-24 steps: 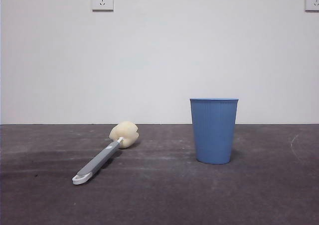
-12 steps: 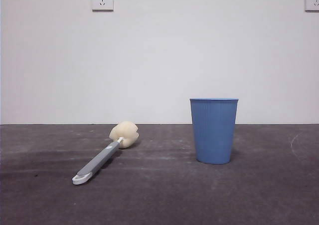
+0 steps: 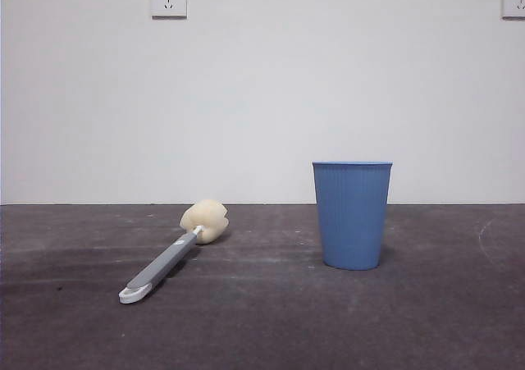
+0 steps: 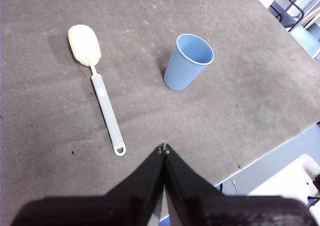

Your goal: Pick up the cup brush,pick up the cup,insert the brush into the cup,clean the cup,put the cup brush back,put the cup back to the fixed position on the table

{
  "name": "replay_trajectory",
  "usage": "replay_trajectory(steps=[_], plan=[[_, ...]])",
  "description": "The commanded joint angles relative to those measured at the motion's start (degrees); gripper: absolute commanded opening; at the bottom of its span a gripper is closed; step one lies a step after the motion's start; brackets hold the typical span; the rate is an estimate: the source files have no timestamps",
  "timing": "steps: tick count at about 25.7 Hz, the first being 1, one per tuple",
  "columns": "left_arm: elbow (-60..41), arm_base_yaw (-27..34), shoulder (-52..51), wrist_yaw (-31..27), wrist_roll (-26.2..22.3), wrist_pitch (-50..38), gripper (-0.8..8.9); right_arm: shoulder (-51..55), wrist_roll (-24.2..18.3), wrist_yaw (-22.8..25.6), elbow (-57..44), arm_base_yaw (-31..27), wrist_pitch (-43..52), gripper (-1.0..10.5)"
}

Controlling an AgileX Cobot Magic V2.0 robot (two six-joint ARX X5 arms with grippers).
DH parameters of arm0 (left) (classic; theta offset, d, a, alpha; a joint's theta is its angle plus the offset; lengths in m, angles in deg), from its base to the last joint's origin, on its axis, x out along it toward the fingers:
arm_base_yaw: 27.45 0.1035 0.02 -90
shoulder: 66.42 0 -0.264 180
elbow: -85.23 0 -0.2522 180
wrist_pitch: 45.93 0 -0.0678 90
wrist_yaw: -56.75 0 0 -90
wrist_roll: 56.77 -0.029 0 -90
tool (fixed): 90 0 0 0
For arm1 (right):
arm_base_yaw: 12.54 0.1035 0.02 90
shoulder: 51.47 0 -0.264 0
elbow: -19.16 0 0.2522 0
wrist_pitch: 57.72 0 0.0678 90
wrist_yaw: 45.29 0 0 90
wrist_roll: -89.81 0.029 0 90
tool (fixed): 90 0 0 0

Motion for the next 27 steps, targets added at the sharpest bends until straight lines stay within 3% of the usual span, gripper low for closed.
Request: replay_trajectory(steps=[1,5,10,13,16,21,27], plan=[[-0.55,-0.17,-0.13,-0.15,-0.7,-0.66,-0.04,0.11,-0.2,-0.09,-0.07,0.11,0.13,0.0],[-0.55,-0.17,-0.13,-6.05,-3.87,-2.08,-0.04,0.09,-0.2,-0.07,-0.07,0.11,0.13,0.0],[-0.68,0.83,-0.15,-16.33,-18.34,-12.39,-0.04,0.11,-0.2,-0.07,-0.07,0.11,0.13,0.0],[-1.6,5.03,-1.49,-16.39,-27.39,-21.92,-0.04,0.11,-0.2,-0.09,-0.07,0.11,0.13,0.0],[-5.81,10.97,-4.07,-14.43,-33.38,-34.14,-0.04,0.11,-0.2,-0.07,-0.07,0.11,0.13,0.0],[-18.69,21.57,-8.81,-8.9,-34.29,-54.36,-0.04,0.11,-0.2,-0.07,-0.07,0.09,0.13,0.0],[-31.82,28.57,-14.36,-8.94,-33.4,-55.76,-0.03,0.11,-0.2,-0.07,-0.07,0.11,0.13,0.0]])
